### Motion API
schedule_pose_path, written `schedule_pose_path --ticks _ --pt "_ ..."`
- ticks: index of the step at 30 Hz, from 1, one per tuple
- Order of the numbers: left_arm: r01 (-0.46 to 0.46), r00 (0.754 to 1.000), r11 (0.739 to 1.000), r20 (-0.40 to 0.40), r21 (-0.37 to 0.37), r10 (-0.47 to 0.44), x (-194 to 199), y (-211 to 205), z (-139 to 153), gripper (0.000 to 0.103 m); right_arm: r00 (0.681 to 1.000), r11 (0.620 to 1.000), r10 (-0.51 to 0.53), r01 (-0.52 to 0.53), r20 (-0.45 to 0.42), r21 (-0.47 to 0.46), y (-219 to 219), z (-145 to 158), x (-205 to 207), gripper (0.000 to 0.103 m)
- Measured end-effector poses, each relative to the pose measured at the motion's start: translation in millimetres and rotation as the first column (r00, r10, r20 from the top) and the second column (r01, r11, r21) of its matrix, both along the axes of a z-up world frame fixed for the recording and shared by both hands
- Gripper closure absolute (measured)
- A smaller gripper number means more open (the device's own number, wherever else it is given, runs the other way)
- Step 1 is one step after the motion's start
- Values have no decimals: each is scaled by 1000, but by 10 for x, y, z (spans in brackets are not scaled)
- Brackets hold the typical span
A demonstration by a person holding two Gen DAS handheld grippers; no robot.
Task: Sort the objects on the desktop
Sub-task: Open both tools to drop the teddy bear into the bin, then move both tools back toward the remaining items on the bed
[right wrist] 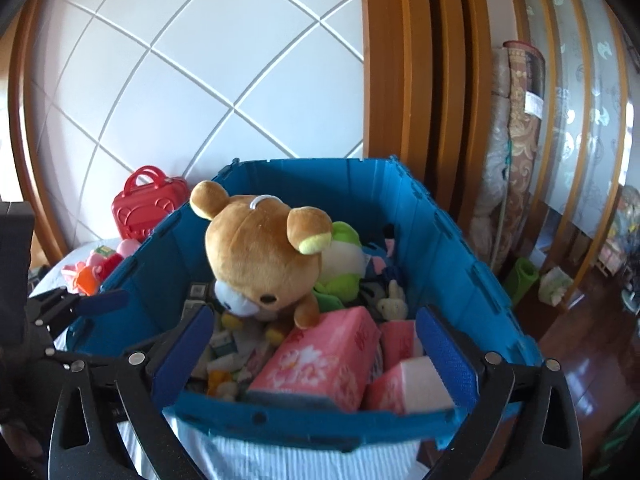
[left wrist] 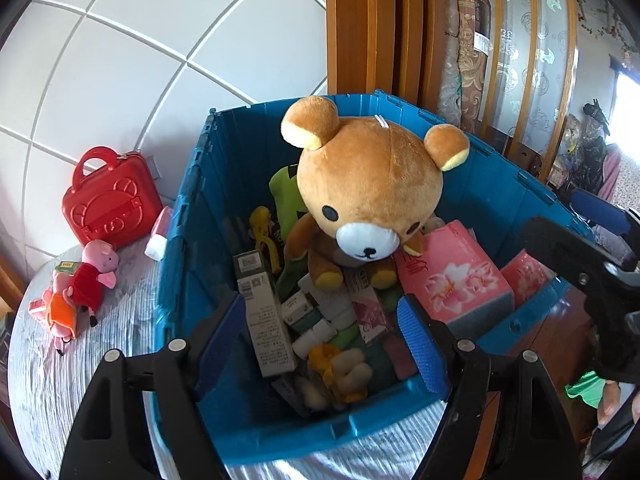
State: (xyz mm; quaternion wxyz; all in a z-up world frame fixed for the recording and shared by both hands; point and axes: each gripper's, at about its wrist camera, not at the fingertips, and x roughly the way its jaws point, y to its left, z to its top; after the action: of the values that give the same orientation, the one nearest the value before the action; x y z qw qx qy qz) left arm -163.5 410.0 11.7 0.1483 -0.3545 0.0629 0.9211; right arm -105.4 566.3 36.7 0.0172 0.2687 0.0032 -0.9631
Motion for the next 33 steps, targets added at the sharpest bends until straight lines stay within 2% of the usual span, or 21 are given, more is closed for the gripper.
schedule_pose_path --ticks 5,9,12,18,22,33 --pt "-1 1000 1000 -30 20 2 335 -165 106 16 1000 1000 -8 8 11 4 -91 45 372 0" --pt "-16 998 998 -64 54 19 610 -407 185 15 1000 1000 -5 5 19 12 -297 15 625 0" --pt "-24 995 999 -96 37 27 810 -623 254 15 1000 1000 -11 11 17 4 -492 17 783 0" --pt "-51 994 999 -100 19 53 1171 -1142 231 14 1000 1000 -14 14 11 -23 -985 -2 1106 0" --pt "-51 994 998 -100 27 54 1405 -1495 188 14 999 999 -34 34 24 -9 -1309 -37 1317 0" --pt "-139 984 989 -108 58 144 1793 -2449 137 14 999 998 36 -38 26 53 -2374 -30 1656 0"
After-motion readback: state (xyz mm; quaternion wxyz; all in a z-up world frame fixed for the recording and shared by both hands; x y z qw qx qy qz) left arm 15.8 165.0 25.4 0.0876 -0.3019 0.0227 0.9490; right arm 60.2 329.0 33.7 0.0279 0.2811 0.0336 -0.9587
